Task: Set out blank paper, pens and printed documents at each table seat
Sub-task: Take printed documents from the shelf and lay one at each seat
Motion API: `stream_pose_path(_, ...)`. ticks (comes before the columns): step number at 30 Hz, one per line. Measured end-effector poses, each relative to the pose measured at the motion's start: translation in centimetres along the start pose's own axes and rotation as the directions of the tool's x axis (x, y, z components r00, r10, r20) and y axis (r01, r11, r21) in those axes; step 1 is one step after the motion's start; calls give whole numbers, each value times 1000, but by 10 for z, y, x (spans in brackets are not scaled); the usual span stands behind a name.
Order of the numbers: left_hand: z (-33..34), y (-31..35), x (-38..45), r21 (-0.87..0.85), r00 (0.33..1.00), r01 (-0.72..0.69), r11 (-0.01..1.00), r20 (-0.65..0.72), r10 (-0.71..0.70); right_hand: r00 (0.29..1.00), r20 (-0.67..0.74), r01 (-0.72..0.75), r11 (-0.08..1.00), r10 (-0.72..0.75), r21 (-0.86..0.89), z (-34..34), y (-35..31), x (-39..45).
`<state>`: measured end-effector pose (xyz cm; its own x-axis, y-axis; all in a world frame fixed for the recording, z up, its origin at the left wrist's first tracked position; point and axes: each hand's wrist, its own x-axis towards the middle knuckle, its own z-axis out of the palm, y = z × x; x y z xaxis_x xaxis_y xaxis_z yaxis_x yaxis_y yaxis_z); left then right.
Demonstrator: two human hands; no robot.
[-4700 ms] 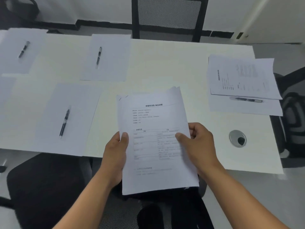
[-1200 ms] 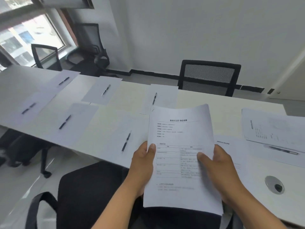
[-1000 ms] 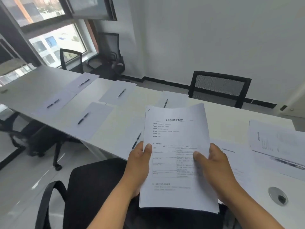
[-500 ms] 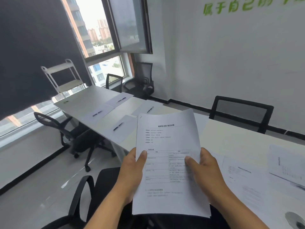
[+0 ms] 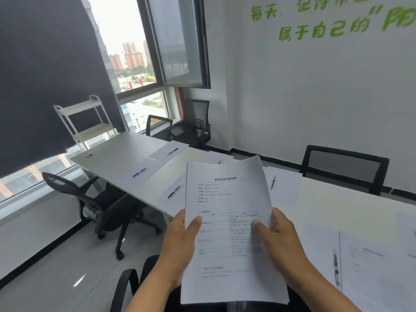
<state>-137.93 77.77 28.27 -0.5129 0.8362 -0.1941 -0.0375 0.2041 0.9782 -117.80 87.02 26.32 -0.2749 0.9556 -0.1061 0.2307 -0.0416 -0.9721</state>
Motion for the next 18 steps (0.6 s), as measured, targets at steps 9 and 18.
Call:
stream_pose_path(9,-85,-23,91,-1,992,41,999,121,-40,988,-142,-73,997,67,-36,102,-6,29)
stream_pose_path(18,-74,-34,138,48,972,71,996,219,-80,961,-223,-157,987,161,36,104,-1,50)
